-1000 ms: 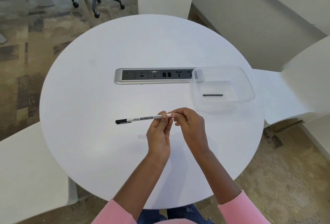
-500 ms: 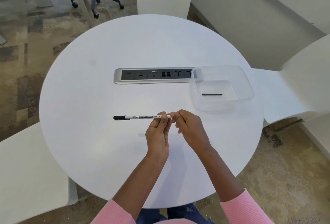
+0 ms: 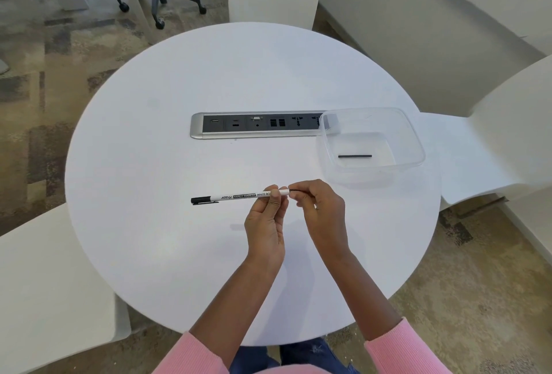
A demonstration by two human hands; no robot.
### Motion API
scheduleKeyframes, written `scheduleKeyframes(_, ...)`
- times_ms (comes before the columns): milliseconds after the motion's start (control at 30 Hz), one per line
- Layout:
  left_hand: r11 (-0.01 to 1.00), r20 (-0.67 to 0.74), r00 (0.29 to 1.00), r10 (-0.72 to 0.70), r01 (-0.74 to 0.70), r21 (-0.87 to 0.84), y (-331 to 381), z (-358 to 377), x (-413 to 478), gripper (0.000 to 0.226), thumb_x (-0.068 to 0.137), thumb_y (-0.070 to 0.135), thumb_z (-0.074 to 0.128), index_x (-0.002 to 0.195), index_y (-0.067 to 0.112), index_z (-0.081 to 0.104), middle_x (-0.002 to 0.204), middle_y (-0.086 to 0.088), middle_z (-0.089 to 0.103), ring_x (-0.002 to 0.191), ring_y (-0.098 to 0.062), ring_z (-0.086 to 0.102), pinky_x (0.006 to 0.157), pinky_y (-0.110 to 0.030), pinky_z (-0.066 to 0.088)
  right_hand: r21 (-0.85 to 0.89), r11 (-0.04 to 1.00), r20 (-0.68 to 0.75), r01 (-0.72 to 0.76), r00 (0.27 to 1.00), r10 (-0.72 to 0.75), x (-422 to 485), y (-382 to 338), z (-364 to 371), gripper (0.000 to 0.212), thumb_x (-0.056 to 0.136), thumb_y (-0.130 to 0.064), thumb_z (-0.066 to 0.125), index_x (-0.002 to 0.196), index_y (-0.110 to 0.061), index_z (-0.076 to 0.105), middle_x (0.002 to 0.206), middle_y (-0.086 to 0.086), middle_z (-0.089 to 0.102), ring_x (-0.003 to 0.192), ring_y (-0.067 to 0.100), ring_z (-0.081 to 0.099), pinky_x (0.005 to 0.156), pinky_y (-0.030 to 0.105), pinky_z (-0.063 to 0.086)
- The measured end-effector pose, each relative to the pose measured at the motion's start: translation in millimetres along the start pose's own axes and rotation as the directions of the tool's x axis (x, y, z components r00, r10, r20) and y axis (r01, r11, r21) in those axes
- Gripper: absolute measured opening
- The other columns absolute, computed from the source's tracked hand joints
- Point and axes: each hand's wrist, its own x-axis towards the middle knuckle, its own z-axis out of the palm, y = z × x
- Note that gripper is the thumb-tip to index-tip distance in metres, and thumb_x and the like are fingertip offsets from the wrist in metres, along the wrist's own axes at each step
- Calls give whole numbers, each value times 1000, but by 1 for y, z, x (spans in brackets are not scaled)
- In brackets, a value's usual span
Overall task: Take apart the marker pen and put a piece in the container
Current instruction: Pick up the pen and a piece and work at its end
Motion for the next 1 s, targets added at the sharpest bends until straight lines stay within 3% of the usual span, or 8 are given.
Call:
scheduleKeyframes(100, 1000, -7, 1000, 6, -6, 22, -3, -1, 1, 36, 87, 3, 53, 60, 18, 72, 61, 11, 70, 72, -2, 66, 64, -9, 52, 45, 991, 33, -122, 992, 121, 1, -1, 0, 12, 82, -2, 57, 79, -9, 66, 78, 1, 67, 68, 11, 58, 61, 19, 49)
scheduleKeyframes(200, 998, -3, 1000, 26, -26, 61, -6, -3, 1, 22, 87, 4, 54, 71, 13, 67, 62, 10, 71, 74, -3, 64, 66, -10, 52, 104, 960, 83, -261, 964, 253, 4, -1, -1, 13, 81, -2, 57, 75, -8, 66, 71, -7, 66, 55, 1, 55, 53, 8, 44)
scheduleKeyframes(433, 993, -9, 999, 32, -31, 115, -8, -9, 2, 15, 85, 2, 56, 77, 10, 65, 65, 5, 70, 65, -1, 66, 68, -11, 54, 275, 822, 268, -499, 861, 433, 11, 2, -10, 21, 85, -3, 55, 71, -7, 69, 62, 3, 62, 54, 8, 55, 51, 13, 50)
scheduleKeyframes(533, 994, -2, 999, 36, -36, 102, -6, -7, 4, 14, 85, 3, 56, 78, 10, 65, 65, 6, 70, 68, -1, 66, 68, -11, 54, 294, 857, 206, -422, 904, 375, 7, 3, -8, 22, 91, -11, 50, 79, -11, 69, 67, 1, 65, 57, 5, 60, 59, 17, 53)
scheduleKeyframes(633, 997, 14, 999, 43, -44, 70, -3, -4, 4, 16, 86, 3, 54, 77, 10, 64, 61, 8, 71, 67, 0, 67, 65, -10, 53, 96, 972, 92, -214, 974, 205, 0, 3, -2, 13, 87, -9, 55, 92, -13, 66, 84, -1, 67, 75, 10, 64, 70, 15, 52)
scheduleKeyframes(767, 998, 26, 999, 32, -33, 47, -2, -1, 3, 16, 87, 2, 53, 77, 11, 64, 60, 11, 71, 66, 1, 67, 63, -10, 53, -10, 1000, 13, -4, 1000, 4, -3, 5, -1, 12, 84, -5, 57, 91, -10, 67, 88, 0, 68, 82, 7, 61, 75, 18, 50)
scheduleKeyframes(867, 998, 17, 999, 30, -31, 46, -2, -1, 2, 17, 86, 2, 54, 77, 11, 64, 59, 12, 70, 65, 2, 67, 63, -9, 52, 3, 1000, 40, 14, 999, -14, -2, 6, -3, 15, 85, -3, 55, 85, -10, 68, 85, 2, 69, 77, 4, 59, 70, 17, 49)
scheduleKeyframes(1000, 997, -7, 999, 33, -32, 67, -5, -4, 3, 16, 87, 2, 54, 78, 11, 65, 60, 12, 71, 65, 2, 67, 64, -9, 53, 52, 992, 120, -116, 987, 109, 3, 5, -4, 19, 82, 0, 53, 78, -13, 66, 70, -10, 62, 62, -1, 53, 59, 8, 44)
